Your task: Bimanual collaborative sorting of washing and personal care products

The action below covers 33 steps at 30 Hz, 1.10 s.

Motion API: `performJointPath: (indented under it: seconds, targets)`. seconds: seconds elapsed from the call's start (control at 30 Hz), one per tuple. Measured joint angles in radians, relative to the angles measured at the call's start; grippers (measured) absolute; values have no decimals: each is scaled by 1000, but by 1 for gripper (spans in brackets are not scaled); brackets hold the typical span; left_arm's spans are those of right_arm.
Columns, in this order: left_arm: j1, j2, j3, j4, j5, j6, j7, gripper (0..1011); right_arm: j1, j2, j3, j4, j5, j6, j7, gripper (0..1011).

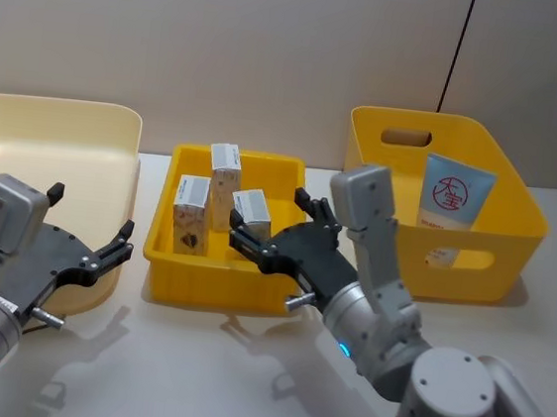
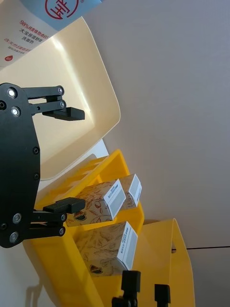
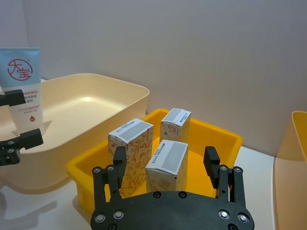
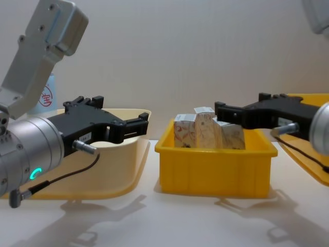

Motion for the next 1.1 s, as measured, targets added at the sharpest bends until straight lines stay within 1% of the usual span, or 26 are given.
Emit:
performJointPath:
  seconds: [0.23, 0.5, 0.73, 1.1]
  targets:
    - [0, 0, 0, 0, 0, 0, 0, 1000, 23, -42, -13, 36, -24, 25, -35, 1001]
    - [0, 0, 0, 0, 0, 0, 0, 1000, 39, -87, -16, 76, -43, 48, -77, 1001]
    - [0, 0, 0, 0, 0, 0, 0, 1000, 47, -116, -12, 104, -56, 60, -106, 1001]
    - [0, 0, 0, 0, 0, 0, 0, 1000, 65, -146, -8, 148, -75, 66, -133, 1001]
